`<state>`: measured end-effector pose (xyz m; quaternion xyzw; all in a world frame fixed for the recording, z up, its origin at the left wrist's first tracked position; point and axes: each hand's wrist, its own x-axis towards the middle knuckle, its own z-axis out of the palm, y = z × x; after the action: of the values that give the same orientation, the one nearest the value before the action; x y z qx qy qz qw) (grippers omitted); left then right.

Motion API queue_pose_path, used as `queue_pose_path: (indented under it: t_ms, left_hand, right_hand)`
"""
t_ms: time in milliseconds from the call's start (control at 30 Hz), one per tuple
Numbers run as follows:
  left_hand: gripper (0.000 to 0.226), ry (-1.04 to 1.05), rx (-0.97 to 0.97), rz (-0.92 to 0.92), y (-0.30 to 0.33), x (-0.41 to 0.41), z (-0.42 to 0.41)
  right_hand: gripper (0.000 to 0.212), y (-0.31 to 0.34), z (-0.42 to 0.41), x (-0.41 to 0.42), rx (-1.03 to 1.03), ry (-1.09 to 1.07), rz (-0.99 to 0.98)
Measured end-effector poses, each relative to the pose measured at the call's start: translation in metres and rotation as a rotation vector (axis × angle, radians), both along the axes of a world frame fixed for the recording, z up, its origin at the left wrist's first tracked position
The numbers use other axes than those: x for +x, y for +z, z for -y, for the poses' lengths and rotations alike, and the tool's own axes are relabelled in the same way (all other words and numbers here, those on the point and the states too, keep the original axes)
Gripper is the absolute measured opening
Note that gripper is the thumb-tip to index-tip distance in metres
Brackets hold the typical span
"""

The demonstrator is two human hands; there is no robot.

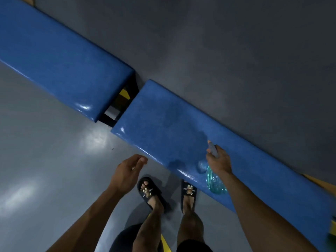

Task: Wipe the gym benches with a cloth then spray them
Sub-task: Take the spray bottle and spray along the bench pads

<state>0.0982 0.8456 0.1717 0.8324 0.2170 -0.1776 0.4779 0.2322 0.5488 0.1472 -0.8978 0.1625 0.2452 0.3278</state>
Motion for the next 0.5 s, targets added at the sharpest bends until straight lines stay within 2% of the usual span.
queue_pose_path:
  t_ms: [100,167,267,367,500]
  left_hand:
    - [0.039,0.013,-0.009,-0.005,-0.002,-0.001,-0.011]
    - [0.036,0.027,-0.014,-0.013,-0.002,-0.002,-0.018]
    - [0.031,0.051,-0.019,-0.034,-0.003,-0.001,-0.029]
    - [0.03,0.079,-0.016,-0.046,-0.003,0.001,-0.04]
    - [0.031,0.094,-0.002,-0.034,0.0,0.008,-0.054]
  right_hand:
    - [0.02,-0.002,-0.032,-0.03,0.039,0.158,-0.073]
    - [0.034,-0.007,-0.055,-0.051,0.067,0.273,-0.111]
    - [0.043,-0.022,-0.085,-0.08,0.084,0.37,-0.176]
    - [0.029,-0.028,-0.109,-0.094,0.039,0.442,-0.236]
    - [0.012,-0.031,-0.119,-0.07,0.004,0.324,-0.253]
